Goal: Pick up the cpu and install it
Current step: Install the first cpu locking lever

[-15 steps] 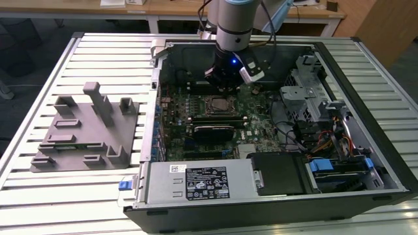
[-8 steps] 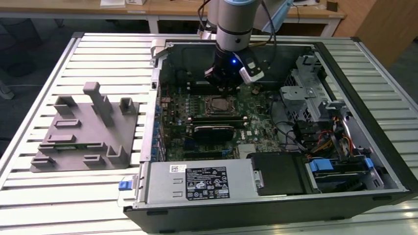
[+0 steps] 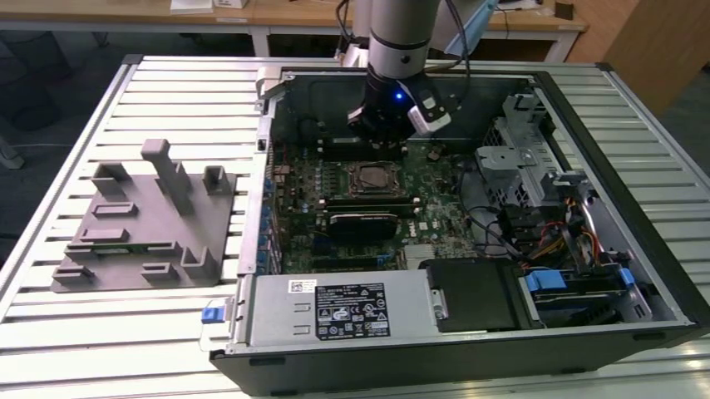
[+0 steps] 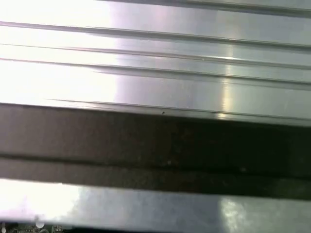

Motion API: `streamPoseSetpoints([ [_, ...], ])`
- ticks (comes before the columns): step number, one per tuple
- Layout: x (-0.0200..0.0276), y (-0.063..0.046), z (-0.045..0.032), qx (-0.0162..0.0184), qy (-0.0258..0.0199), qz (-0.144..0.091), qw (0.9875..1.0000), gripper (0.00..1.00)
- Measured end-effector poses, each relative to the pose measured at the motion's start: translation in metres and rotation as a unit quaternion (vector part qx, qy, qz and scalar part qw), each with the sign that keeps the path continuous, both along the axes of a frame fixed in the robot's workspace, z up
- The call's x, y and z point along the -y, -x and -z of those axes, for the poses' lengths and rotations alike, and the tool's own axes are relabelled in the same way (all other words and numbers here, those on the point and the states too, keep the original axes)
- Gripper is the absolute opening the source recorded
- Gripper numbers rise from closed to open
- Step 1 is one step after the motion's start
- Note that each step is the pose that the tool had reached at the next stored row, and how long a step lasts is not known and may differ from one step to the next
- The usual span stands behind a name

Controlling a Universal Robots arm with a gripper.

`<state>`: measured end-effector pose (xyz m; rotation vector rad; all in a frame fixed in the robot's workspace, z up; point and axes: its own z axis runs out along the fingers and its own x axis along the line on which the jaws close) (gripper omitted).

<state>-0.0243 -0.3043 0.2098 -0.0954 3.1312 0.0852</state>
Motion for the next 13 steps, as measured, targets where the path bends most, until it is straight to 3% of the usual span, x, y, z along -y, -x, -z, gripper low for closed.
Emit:
streamPoseSetpoints([
  [7, 0.0011, 0.0000, -0.0001, -0.0001, 0.0010, 0.000, 1.0000, 0.11],
  [13, 0.0050, 0.0000, 0.0000, 0.0000, 0.0009, 0.000, 1.0000, 0.11],
])
